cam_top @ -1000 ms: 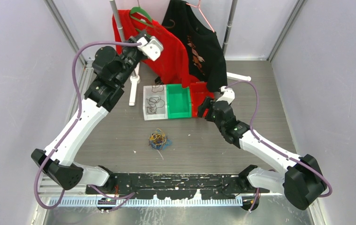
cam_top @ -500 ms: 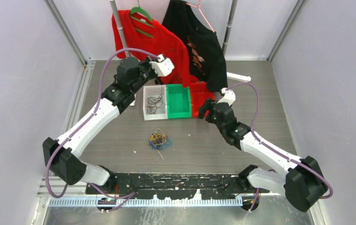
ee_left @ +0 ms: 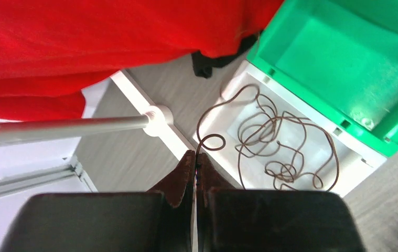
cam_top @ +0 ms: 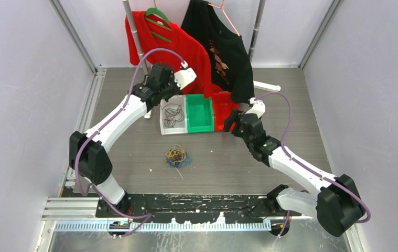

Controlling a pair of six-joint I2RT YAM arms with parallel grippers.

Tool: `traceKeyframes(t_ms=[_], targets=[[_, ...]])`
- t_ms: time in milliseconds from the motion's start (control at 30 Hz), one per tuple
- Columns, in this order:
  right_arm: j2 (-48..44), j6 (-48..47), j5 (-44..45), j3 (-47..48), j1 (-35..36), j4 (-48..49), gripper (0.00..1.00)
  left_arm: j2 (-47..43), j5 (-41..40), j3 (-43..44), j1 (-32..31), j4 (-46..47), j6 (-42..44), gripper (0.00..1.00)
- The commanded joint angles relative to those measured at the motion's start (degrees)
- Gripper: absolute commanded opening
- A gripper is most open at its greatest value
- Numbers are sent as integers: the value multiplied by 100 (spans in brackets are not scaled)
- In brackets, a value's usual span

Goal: Untangle the cables

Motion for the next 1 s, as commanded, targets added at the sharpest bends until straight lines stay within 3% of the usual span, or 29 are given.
traceKeyframes(t_ms=[0,300,500,733,967], targets=[[156,12,-102,267,-107,195,78,-26,40,-94,11,-367,-334,0],[450,56,-180,392,-217,197,78,187,163,-316,12,-747,-458,0],[531,66,-184,430,-250,197,78,260,290,-558,-6,-359,-479,0],[617,80,-183,527,-319,136,77,1025,285,111,-23,23,-502,0],[796,111,-501,777,-472,104,77,1468,456,119,2,471,-339,0]])
